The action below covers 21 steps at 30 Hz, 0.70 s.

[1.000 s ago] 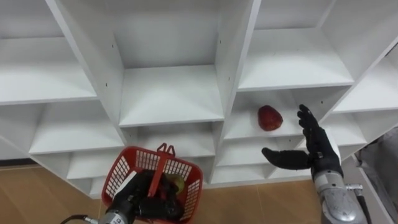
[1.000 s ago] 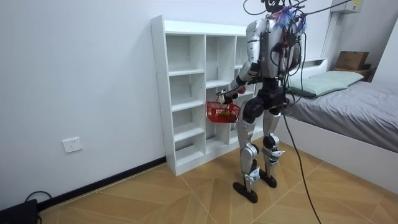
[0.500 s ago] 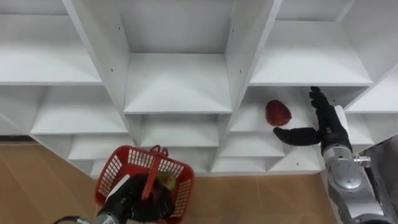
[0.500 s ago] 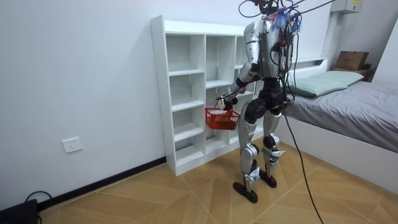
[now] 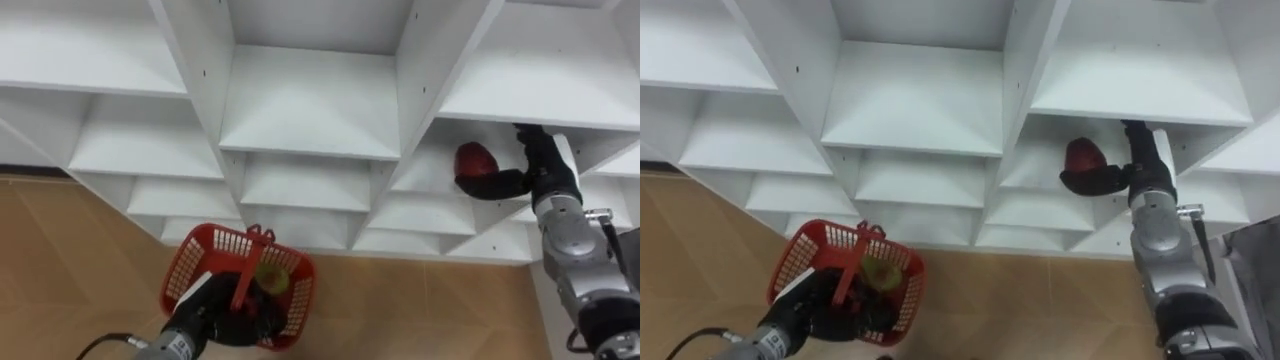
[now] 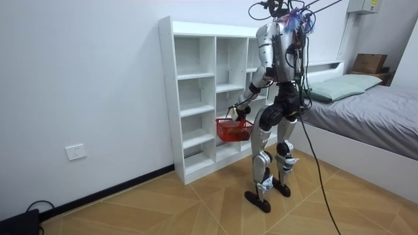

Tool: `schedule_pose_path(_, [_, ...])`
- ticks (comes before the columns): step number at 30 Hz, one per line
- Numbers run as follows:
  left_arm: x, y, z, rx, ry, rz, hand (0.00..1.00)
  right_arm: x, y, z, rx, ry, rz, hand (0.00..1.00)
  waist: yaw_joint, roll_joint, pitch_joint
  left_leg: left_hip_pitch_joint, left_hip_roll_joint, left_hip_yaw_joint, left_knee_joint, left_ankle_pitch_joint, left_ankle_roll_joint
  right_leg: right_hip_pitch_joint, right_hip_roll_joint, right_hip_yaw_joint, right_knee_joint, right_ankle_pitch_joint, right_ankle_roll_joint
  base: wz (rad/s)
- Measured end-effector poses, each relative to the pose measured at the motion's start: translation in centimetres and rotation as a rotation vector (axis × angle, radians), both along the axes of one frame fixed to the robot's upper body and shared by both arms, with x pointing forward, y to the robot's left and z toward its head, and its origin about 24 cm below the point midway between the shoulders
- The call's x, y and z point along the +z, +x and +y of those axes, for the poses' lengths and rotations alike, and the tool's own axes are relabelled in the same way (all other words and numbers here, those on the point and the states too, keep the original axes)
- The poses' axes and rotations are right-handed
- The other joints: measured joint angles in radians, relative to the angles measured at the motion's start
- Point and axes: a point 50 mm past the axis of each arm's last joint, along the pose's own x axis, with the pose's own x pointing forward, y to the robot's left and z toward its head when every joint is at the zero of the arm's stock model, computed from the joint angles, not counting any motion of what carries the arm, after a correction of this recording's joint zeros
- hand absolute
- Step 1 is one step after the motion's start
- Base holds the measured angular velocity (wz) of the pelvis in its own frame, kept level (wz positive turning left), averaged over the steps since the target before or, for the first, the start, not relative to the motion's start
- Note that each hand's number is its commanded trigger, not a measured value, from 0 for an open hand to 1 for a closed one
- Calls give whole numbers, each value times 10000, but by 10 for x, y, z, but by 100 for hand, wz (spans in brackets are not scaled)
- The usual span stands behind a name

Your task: Collect fruits from the closet

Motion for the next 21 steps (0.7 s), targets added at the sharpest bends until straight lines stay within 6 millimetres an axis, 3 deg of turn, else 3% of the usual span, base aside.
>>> schedule_pose_path(7, [-4, 3, -4, -287, 56, 236, 100, 0, 1, -7, -200, -145, 183, 0, 256, 97, 99, -413, -58, -115, 112, 15, 22, -406, -84, -117, 196, -18, -15, 4])
schedule_pose_path(21, [-7, 13, -17, -903, 299, 329, 100, 2, 5, -13, -978, -370, 325, 0, 401, 67, 145, -1387, -333, -233, 444, 162, 219, -1509, -452, -207, 975, -164, 85, 5])
